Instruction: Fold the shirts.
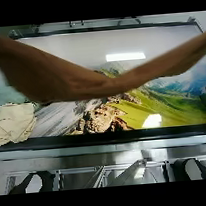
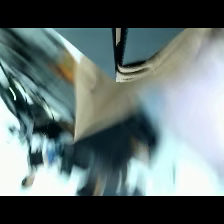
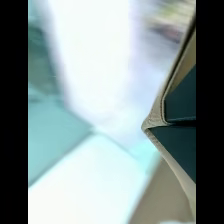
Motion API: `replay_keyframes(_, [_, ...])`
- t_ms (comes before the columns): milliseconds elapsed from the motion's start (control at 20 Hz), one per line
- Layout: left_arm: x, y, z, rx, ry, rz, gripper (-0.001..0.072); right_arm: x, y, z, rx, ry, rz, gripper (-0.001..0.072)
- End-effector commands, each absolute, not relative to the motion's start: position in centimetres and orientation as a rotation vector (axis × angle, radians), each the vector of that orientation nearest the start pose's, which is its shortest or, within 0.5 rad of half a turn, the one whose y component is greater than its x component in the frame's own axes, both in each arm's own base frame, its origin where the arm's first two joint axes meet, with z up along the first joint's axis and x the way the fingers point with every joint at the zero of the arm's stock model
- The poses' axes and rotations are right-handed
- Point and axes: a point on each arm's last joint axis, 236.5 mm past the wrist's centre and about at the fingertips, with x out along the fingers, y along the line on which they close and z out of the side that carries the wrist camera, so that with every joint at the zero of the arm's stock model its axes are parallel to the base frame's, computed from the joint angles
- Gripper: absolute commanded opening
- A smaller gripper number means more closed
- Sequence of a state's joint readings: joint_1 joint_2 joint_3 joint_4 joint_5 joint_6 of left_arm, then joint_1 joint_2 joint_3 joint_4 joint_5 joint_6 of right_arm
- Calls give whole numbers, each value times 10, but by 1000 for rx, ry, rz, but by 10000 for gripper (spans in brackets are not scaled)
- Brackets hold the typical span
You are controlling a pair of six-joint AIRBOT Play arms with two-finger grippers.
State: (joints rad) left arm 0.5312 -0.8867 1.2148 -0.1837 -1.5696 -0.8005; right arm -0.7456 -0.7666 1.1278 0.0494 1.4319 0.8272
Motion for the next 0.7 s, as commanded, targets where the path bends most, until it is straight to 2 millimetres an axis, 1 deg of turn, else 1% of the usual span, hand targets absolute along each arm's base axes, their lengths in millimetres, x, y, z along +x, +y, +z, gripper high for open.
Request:
replay_keyframes(0, [188, -96, 504, -299, -351, -958, 18, 227, 49, 516, 231, -410, 456, 16])
replay_keyframes(50, [177, -100, 518, -267, -395, -964, 18, 218, 53, 531, 167, -442, 405, 16])
replay_keyframes(100, [161, -108, 531, -248, -434, -1026, 18, 209, 64, 541, 97, -455, 383, 16])
replay_keyframes(150, [148, -116, 539, -228, -450, -1099, 17, 202, 75, 548, 30, -458, 371, 16])
replay_keyframes(200, [145, -120, 544, -212, -433, -1147, 17, 197, 80, 554, -28, -460, 342, 16])
replay_keyframes(250, [151, -119, 545, -188, -408, -1150, 16, 196, 80, 557, -92, -450, 296, 16])
replay_keyframes(300, [164, -112, 544, -184, -372, -1123, 17, 197, 76, 557, -138, -433, 250, 16])
replay_keyframes(350, [181, -101, 540, -187, -329, -1078, 17, 202, 66, 552, -161, -407, 205, 16])
replay_keyframes(400, [201, -85, 533, -207, -274, -1028, 17, 213, 56, 540, -158, -351, 190, 16])
replay_keyframes(500, [243, -62, 507, -252, -145, -968, 17, 242, 40, 504, -80, -211, 258, 16])
replay_keyframes(550, [265, -56, 489, -280, -78, -965, 17, 257, 29, 483, -18, -150, 298, 16])
replay_keyframes(600, [287, -56, 469, -301, -2, -967, 17, 272, 17, 459, 51, -88, 331, 16])
replay_keyframes(650, [316, -57, 442, -323, 88, -960, 17, 288, 1, 434, 112, -30, 336, 16])
